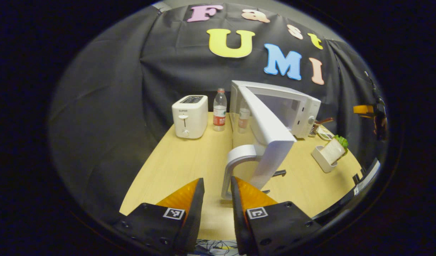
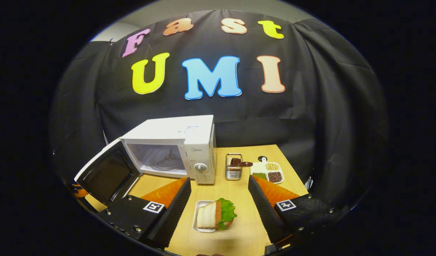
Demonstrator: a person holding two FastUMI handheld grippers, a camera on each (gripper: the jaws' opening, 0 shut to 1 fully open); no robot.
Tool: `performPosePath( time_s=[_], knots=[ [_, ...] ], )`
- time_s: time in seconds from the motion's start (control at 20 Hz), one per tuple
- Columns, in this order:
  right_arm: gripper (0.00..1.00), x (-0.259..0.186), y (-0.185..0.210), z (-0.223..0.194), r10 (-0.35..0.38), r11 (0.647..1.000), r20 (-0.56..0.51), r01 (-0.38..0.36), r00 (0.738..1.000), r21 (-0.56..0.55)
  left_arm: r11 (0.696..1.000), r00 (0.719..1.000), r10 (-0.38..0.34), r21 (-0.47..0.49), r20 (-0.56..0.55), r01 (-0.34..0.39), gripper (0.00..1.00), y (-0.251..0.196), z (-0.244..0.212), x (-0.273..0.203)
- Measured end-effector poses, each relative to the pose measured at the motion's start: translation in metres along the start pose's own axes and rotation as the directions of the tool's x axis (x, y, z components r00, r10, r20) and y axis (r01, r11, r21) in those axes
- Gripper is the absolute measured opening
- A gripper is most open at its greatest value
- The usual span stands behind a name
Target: Open the microwave oven with the left hand, put the food in, and close the microwave oven.
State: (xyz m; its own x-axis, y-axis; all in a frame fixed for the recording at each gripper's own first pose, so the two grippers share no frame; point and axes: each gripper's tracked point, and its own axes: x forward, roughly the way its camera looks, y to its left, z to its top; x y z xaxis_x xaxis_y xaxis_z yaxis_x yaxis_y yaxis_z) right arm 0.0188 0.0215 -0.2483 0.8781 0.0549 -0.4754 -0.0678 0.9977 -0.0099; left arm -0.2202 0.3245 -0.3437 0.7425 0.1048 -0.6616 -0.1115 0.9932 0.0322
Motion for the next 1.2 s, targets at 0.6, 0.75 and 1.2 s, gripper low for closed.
performPosePath(
  time_s=[0.6, 0.75, 1.2],
  knots=[
    [0.99, 0.036, -0.005, -0.140, 0.194, 0.978, -0.370, -0.148, 0.909, 0.149, 0.988, 0.818, 0.151, -0.122, 0.555, -0.099, 0.95, -0.148, 0.278, -0.120],
    [0.98, 0.045, -0.001, -0.158, 0.238, 0.966, -0.418, -0.171, 0.877, 0.193, 0.994, 0.783, 0.106, -0.078, 0.613, -0.073, 0.93, -0.201, 0.320, -0.123],
    [0.55, 0.061, 0.020, -0.171, 0.366, 0.912, -0.456, -0.215, 0.811, 0.350, 0.992, 0.731, 0.125, -0.077, 0.671, -0.099, 0.93, -0.255, 0.384, -0.132]
  ],
)
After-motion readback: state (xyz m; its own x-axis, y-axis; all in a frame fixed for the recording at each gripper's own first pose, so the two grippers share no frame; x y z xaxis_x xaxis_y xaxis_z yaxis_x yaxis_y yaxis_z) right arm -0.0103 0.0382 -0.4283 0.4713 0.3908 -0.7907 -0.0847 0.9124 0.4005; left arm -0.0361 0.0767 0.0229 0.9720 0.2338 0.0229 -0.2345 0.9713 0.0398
